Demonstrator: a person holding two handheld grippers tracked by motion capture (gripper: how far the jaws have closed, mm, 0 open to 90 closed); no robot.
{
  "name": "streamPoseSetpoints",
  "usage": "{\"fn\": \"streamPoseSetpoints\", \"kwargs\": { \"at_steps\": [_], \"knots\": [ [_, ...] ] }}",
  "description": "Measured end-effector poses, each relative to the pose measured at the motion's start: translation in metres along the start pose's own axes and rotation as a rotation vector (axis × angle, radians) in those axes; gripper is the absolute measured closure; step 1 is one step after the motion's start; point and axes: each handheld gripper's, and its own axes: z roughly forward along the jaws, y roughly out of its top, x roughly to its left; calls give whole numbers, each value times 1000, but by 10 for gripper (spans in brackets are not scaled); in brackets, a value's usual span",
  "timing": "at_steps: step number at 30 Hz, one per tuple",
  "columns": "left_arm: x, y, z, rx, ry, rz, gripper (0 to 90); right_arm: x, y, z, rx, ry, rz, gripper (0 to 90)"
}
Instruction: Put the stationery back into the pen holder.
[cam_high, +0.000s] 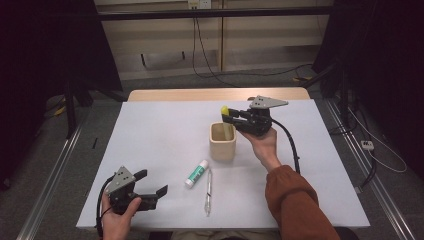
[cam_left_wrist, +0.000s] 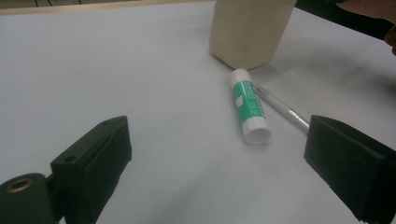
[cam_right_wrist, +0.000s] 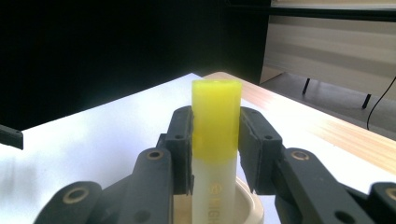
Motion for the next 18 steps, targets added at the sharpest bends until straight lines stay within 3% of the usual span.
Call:
{"fn": "streamPoseSetpoints", "kwargs": {
  "at_steps": [3, 6, 8, 13, 18],
  "knots": [
    [0, 0, 0, 1, 1, 4, 74, 0, -1, 0, -1, -6, 3, 638],
    [0, 0, 0, 1, 1, 3, 74, 1, 0, 0, -23, -43, 11, 366],
    [0, 0, 0, 0, 0, 0, 74, 2, 1, -1, -33, -64, 8, 310],
    [0, 0, 0, 2, 0, 1, 74, 5, 3, -1, -43, -119, 3, 62],
    [0, 0, 0, 2, -2, 1, 74, 7, 2, -5, -58, -148, 3, 0]
  ]
}}
